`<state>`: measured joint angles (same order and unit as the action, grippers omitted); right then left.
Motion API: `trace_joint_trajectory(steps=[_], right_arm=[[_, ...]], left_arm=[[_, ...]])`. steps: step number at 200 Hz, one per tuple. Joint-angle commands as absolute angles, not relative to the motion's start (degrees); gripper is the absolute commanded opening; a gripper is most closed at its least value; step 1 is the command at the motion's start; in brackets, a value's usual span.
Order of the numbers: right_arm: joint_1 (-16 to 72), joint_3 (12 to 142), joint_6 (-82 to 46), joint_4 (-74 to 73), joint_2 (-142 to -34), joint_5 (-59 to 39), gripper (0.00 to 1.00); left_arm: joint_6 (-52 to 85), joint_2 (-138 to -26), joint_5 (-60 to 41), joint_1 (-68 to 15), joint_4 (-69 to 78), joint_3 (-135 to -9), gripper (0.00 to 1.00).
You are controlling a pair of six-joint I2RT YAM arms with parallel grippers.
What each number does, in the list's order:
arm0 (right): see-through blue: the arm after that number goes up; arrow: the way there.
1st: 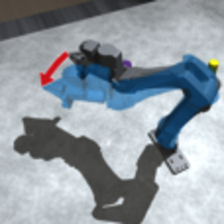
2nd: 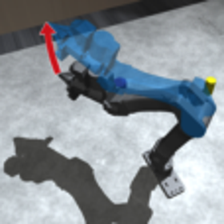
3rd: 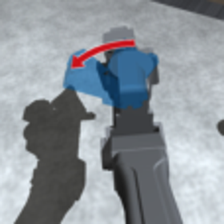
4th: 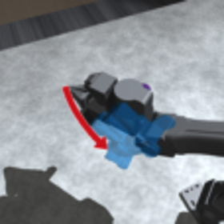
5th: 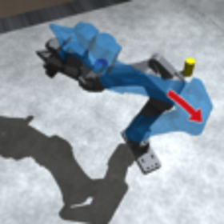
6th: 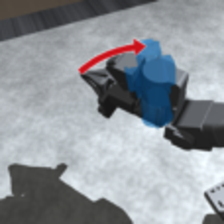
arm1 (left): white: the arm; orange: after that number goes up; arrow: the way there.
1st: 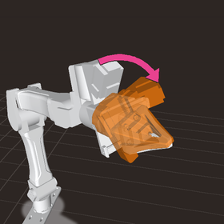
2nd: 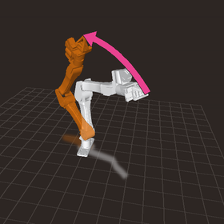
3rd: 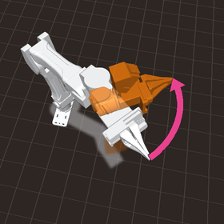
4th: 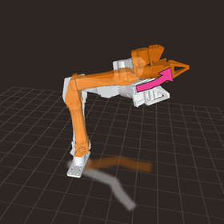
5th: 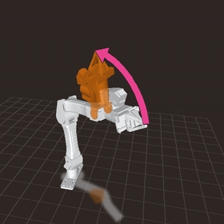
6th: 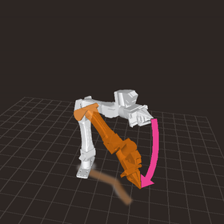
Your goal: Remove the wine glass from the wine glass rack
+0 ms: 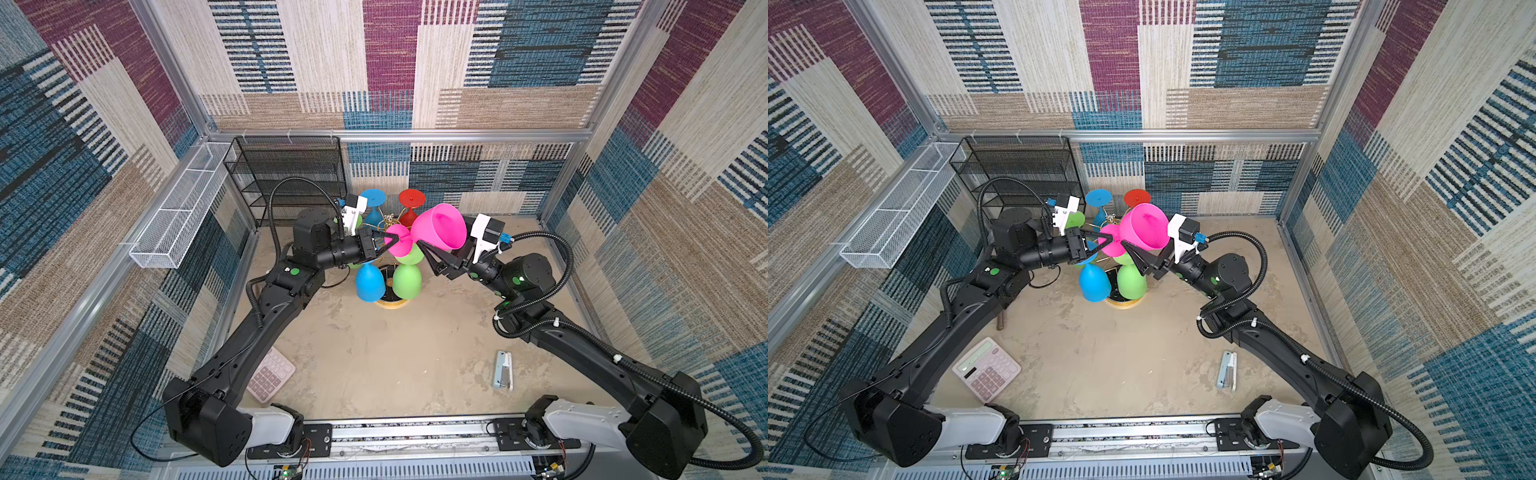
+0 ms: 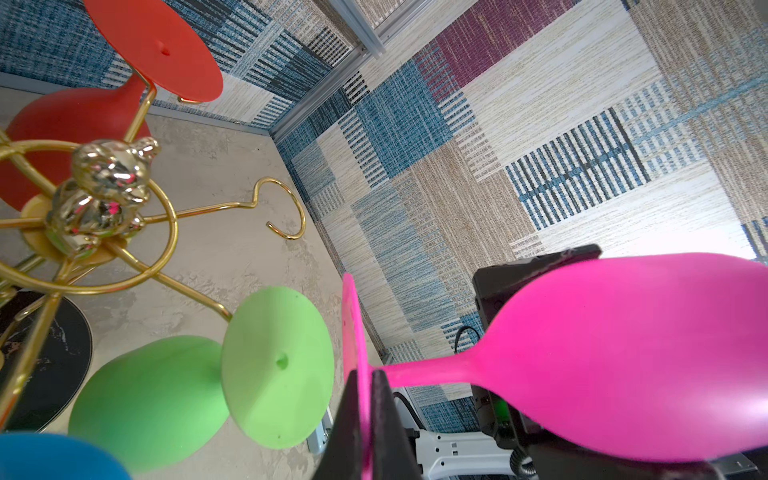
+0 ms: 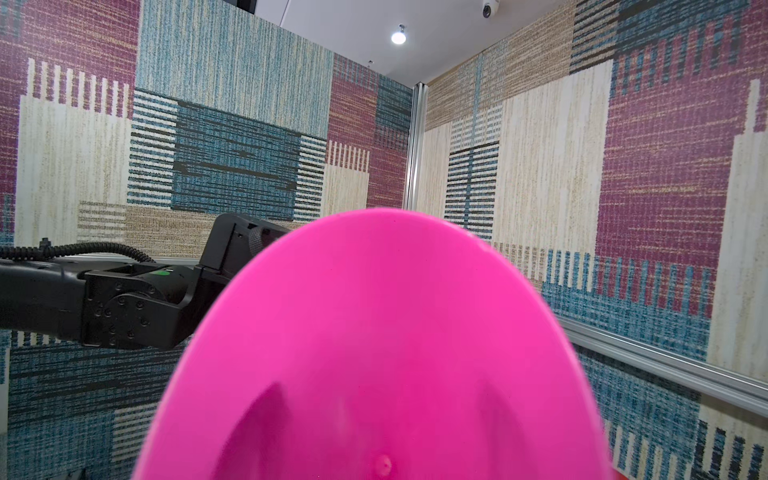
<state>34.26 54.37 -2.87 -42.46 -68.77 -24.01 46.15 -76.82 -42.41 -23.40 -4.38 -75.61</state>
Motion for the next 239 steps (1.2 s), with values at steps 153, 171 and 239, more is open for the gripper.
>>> trace_joint_trajectory(steps=[153,171,239], right_arm=[[33.3,72.6,-1.9,4.7,-59.7,11.2,0.73],[31.6,70.8,-3.8,7.3,-58.3,14.1,0.73],[20.9,59.2,-9.0,-0.3,-60.6,13.0,0.71]], left_arm=[[23.5,-60.1,-18.4,-20.6,-17.0,-76.7,0.65],[18.6,-55.2,-10.6,-20.6,-17.2,-73.9,0.69],[5.5,-41.1,8.1,-20.6,-14.9,-60.5,0.86]])
